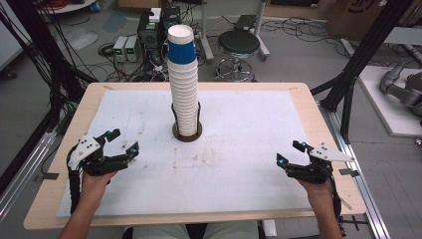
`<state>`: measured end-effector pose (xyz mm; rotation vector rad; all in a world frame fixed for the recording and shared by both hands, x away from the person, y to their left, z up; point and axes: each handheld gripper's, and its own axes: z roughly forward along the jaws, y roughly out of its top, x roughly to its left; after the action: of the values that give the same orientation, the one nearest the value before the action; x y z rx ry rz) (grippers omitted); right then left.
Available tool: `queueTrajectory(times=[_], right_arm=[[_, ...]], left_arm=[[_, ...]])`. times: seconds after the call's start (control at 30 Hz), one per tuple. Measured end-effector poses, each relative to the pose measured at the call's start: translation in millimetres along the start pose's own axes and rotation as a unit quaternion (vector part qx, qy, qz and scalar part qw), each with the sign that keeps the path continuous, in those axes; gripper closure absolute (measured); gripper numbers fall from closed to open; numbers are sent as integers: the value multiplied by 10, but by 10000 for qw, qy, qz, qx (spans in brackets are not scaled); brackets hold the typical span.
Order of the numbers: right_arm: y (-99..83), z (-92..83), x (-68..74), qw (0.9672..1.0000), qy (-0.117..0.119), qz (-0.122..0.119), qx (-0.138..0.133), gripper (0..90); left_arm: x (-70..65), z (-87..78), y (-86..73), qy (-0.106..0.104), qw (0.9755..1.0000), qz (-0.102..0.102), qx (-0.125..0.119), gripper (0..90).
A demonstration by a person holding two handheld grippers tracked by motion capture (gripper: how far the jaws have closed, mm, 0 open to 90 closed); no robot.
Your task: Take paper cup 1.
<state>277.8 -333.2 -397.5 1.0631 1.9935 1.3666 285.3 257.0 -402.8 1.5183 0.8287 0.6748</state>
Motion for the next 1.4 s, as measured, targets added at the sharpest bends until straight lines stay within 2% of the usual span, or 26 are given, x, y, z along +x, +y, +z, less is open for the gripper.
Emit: queueTrajectory(times=[0.33,0.53,0.63,0.73,0.8,0.87,0.9,0.93,0.97,1.0,1.07,1.1,1.13,1.17,1.2,1.23,1.27,1.4], right_arm=[[-12,6,1,10000,31,33,1,202],[-42,-1,10,10000,59,26,47,202],[-37,-9,16,10000,65,-37,47,202],[-31,-16,22,10000,62,-14,35,203],[-26,-21,32,10000,69,-13,22,202],[-26,-19,38,10000,60,-30,30,202],[-26,-19,39,10000,66,-24,41,202],[-26,-19,39,10000,66,-24,41,202],[-22,-18,42,10000,61,-24,33,202],[-18,-16,45,10000,70,-24,34,202],[-12,-10,50,10000,78,-24,30,202],[-12,-10,50,10000,78,-24,30,202],[-7,2,55,9999,96,-38,37,202],[-6,7,56,9999,108,-42,42,202],[-6,10,57,9999,111,-46,53,202],[-6,14,56,9999,108,-65,44,202],[-6,13,60,9999,117,-47,56,202],[-5,9,58,9999,115,-47,50,202]], left_arm=[[33,26,-9,9,10000,-66,-13,159],[34,31,4,-59,9999,-113,33,159],[29,46,44,-132,9998,-93,108,159],[48,53,113,-192,9997,-172,21,157],[74,65,212,-275,9993,-229,-113,156],[105,95,328,-345,9988,-344,-109,152],[105,95,328,-345,9988,-344,-109,153],[111,113,390,-408,9984,-380,-134,153],[116,150,530,-576,9974,-381,-205,152],[116,150,530,-576,9974,-381,-205,151],[104,211,747,-736,9967,-244,-223,144],[104,211,747,-736,9967,-244,-223,143],[91,263,920,-827,9963,-117,-218,142],[88,286,990,-887,9957,-93,-237,142],[88,286,990,-887,9957,-93,-237,142],[88,312,1057,-929,9954,-82,-239,142],[96,366,1190,-1010,9946,-68,-231,142],[105,483,1438,-1223,9923,-50,-200,142]])
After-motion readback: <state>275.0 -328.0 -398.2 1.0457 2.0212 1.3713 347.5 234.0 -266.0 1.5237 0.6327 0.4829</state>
